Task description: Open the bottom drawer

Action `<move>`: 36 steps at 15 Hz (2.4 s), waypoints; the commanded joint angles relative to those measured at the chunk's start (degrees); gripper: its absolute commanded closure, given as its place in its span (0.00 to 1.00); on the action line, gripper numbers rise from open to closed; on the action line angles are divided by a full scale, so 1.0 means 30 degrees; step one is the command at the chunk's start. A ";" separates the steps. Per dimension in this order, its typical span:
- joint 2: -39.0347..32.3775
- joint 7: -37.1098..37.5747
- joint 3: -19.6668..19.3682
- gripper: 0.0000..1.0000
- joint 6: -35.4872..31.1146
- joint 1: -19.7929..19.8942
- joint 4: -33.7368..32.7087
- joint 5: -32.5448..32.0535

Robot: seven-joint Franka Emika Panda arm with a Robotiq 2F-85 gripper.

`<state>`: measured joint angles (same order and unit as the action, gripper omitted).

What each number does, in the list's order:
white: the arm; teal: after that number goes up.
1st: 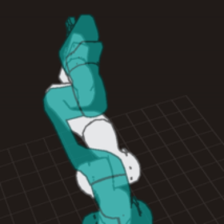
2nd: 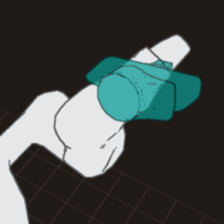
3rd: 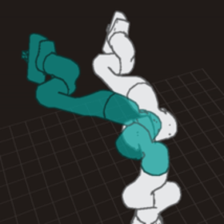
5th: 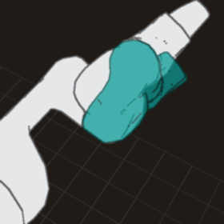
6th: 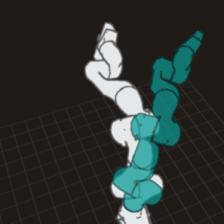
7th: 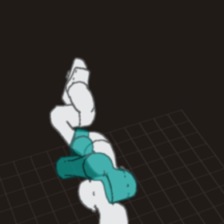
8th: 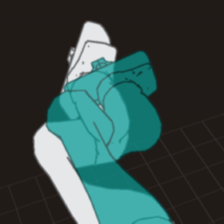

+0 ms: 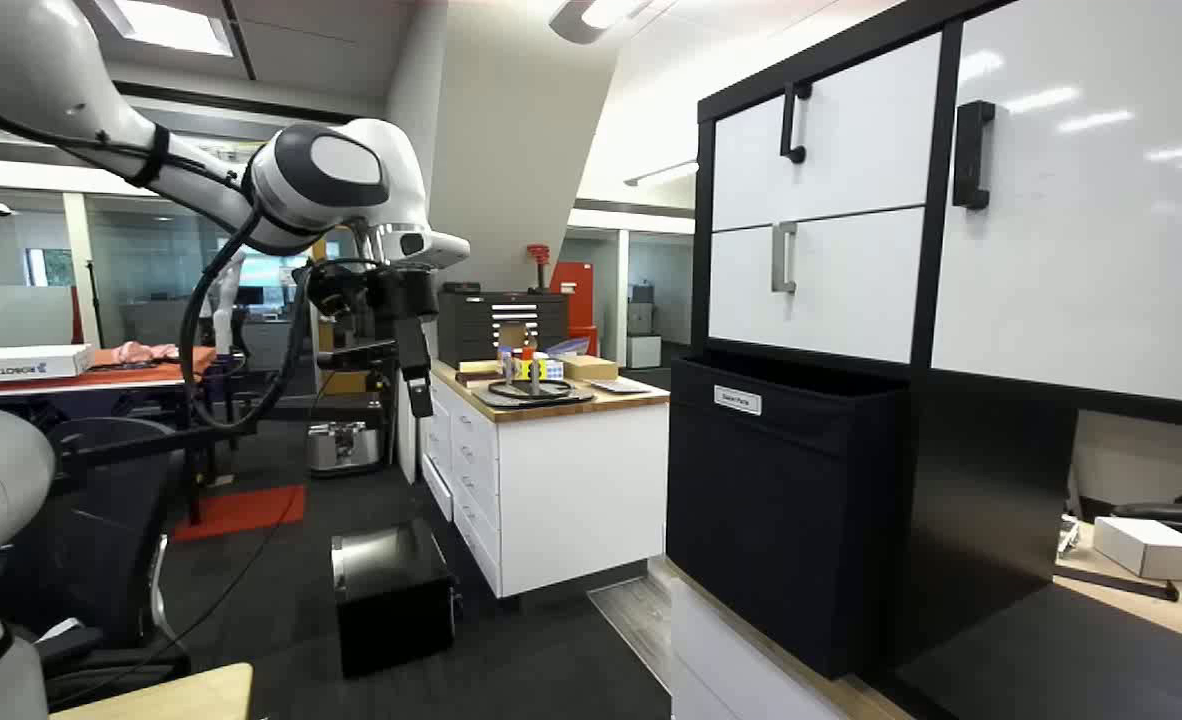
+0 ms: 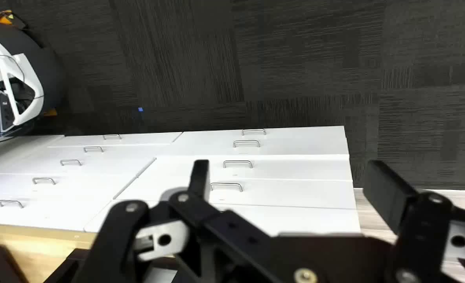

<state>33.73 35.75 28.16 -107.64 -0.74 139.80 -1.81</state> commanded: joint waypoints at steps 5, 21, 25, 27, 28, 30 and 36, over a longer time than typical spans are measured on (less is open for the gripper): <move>-0.0258 0.0421 -0.0695 0.00 0.0050 -0.0834 -0.0033 -0.0471; -0.0036 -0.0469 -0.3508 0.00 -0.3880 -0.0031 -0.0140 -0.2562; -0.0725 -0.1287 -0.4185 0.00 -0.5847 0.0425 -0.0641 -0.3289; -0.1203 -0.1859 -0.4426 0.00 -0.6905 0.0652 -0.1020 -0.3614; -0.1475 -0.2194 -0.4535 0.00 -0.7365 0.0741 -0.1220 -0.3706; -0.2251 -0.2901 -0.4800 0.00 -0.8231 0.0918 -0.1893 -0.3796; -0.4759 -0.4949 -0.5723 0.00 -0.9188 0.0908 -0.4750 -0.3628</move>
<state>23.55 23.94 12.33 -134.51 1.78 130.72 -12.19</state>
